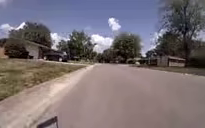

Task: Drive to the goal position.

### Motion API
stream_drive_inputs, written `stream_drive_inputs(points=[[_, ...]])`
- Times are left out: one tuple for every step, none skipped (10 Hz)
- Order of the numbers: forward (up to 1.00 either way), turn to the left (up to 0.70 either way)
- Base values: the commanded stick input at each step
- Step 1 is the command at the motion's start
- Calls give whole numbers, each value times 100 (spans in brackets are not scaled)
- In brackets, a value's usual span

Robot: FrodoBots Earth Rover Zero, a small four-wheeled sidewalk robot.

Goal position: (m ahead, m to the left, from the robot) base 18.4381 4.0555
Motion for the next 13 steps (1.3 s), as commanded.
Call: stream_drive_inputs(points=[[100, 0], [100, 0], [100, 0], [100, 0], [100, 0], [100, 0], [100, 0], [100, 0], [100, 0], [100, 0], [100, 0], [100, 0], [100, 0]])
